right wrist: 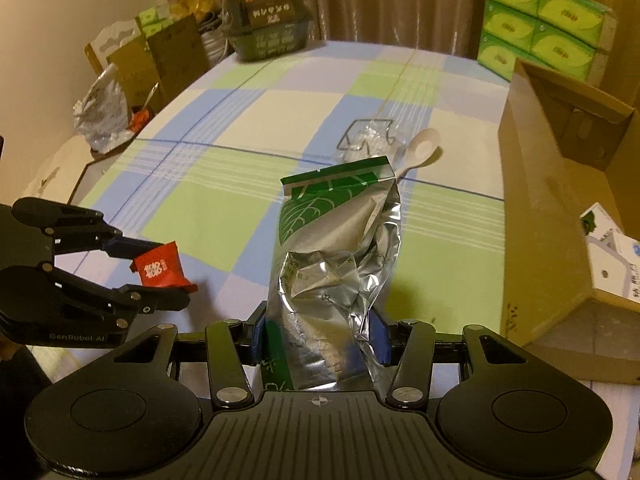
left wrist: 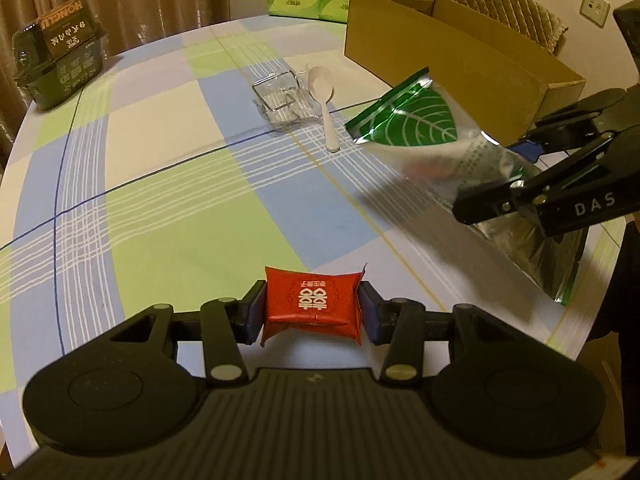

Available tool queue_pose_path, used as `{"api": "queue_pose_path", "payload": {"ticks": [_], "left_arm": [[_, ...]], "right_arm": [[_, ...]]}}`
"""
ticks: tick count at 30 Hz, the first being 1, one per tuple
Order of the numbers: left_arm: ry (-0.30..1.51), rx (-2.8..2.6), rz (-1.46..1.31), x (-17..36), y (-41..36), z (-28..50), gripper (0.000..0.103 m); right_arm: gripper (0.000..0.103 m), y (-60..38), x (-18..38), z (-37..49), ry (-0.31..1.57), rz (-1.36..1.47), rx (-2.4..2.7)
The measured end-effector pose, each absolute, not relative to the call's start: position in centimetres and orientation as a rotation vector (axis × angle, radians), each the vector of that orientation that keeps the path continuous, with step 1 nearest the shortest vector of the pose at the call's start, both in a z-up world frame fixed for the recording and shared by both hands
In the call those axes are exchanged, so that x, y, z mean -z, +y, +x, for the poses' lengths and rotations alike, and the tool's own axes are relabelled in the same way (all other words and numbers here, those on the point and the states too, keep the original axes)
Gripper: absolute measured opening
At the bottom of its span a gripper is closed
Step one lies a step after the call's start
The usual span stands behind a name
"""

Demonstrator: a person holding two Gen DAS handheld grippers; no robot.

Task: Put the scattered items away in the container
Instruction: 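Carry the pouch and red packet over the cardboard box with both tools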

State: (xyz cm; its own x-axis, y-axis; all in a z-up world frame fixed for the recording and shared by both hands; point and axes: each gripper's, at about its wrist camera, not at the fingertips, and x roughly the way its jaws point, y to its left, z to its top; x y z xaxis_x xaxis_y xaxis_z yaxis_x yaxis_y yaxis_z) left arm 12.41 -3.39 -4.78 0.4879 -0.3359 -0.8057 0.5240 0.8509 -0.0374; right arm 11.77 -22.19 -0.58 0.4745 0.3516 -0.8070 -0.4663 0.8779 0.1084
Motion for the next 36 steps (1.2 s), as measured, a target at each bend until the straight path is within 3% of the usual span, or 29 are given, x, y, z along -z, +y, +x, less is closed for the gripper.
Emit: {"api": "queue_pose_path", "payload": {"ticks": [36], "left_arm": [[0.856, 0.534, 0.263, -0.5, -8.5, 8.4, 0.042]], "right_arm": [[0.047, -27.8, -4.4, 8.2, 0.831, -0.028, -0.448]]}}
